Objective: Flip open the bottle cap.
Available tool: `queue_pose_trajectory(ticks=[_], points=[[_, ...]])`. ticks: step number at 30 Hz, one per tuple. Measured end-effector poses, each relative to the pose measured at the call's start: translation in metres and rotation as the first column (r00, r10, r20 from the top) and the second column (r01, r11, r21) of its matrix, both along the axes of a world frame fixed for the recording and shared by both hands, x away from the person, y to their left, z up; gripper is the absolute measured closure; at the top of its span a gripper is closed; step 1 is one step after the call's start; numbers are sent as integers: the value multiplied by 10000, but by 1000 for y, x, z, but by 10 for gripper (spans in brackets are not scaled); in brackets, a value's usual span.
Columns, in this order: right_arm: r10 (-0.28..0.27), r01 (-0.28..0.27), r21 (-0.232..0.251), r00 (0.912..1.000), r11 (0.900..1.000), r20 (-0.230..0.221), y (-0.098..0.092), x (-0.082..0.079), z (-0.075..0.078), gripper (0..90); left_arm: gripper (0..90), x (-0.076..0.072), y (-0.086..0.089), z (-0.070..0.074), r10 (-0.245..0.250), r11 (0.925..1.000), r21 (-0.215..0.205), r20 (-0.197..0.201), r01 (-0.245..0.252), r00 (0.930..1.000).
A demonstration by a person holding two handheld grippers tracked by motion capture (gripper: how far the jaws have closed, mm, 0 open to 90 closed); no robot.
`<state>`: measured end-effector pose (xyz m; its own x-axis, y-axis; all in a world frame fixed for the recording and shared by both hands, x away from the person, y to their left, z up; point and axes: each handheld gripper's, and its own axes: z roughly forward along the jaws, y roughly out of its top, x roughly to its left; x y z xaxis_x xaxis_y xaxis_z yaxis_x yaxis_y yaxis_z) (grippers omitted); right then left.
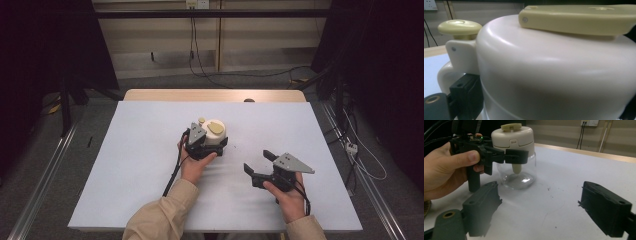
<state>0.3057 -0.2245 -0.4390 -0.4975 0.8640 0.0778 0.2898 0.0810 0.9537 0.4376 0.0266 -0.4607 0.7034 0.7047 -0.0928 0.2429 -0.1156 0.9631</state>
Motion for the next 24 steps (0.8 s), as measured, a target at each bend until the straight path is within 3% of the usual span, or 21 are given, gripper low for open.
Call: queue_pose_trajectory(ticks=[6,12,18,24], points=[[-62,65,214,9999,9997,-143,2,8,3,199,63,0,0,1,-11,10000,48,-29,11,10000],[215,-212,107,9993,9997,-310,4,11,5,271,63,0,0,1,-14,10000,26,-53,14,10000],[620,-606,312,9971,9977,-439,9,17,9,428,63,0,0,1,-17,10000,96,-25,17,10000],[946,-936,222,9944,9954,-472,18,24,13,557,63,0,0,1,-12,10000,88,-62,13,10000]])
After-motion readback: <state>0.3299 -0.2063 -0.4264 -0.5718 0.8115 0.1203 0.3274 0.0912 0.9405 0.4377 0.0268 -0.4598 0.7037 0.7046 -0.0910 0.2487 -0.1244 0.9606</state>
